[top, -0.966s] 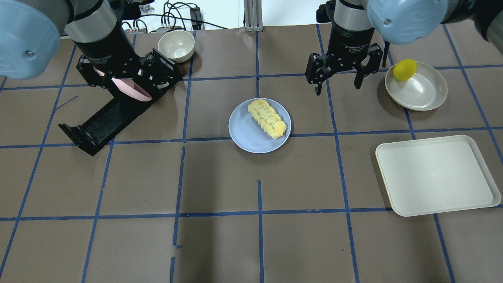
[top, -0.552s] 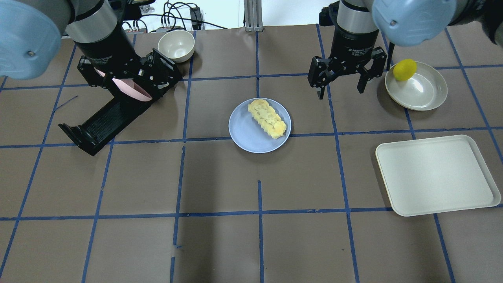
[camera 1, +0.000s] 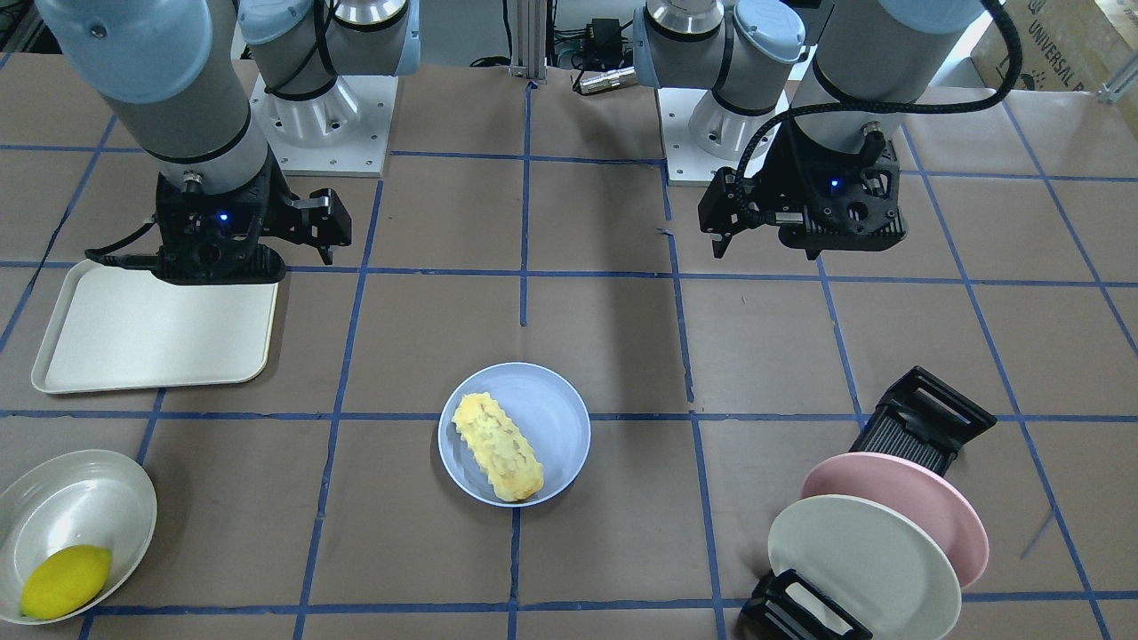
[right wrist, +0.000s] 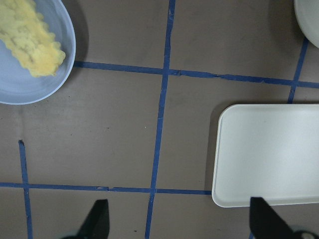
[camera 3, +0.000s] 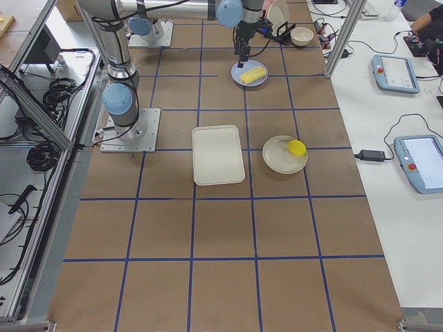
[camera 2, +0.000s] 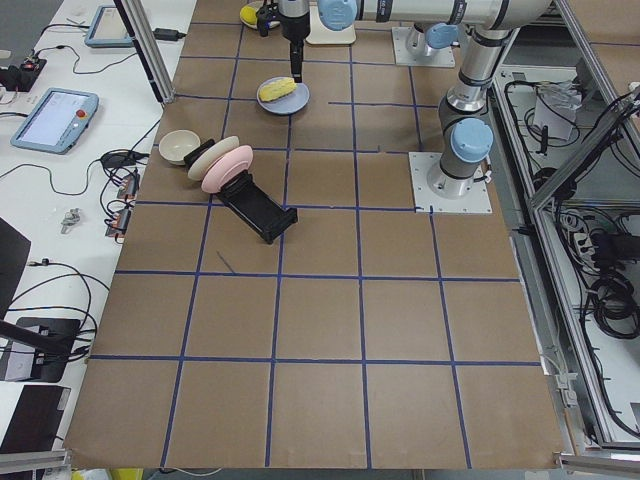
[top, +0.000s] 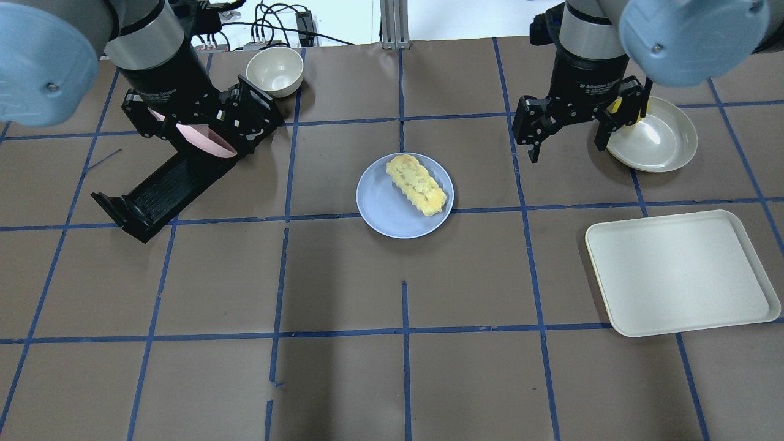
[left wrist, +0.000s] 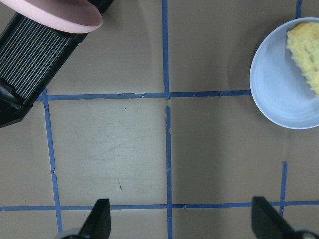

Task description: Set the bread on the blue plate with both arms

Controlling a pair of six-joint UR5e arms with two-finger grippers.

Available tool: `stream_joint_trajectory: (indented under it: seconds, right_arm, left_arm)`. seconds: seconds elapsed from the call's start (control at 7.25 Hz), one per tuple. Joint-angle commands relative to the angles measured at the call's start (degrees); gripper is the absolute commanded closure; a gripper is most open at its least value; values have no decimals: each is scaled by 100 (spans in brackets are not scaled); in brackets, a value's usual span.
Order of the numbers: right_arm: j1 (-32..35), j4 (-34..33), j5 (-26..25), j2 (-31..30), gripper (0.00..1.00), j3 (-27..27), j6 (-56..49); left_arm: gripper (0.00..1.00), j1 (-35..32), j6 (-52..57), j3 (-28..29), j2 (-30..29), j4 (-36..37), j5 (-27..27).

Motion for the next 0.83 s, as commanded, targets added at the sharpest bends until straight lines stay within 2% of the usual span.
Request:
stream_joint_trajectory:
  seconds: [0.0,0.69]
  right_arm:
    - [-49,-4,-16,-18,1,4,-6]
    - [-31,-12,54,-18,1,12,-6]
  left_arm:
    - [0,0,0,-2,-28,7,-2]
    - [0,52,44,-10,-10,7,16]
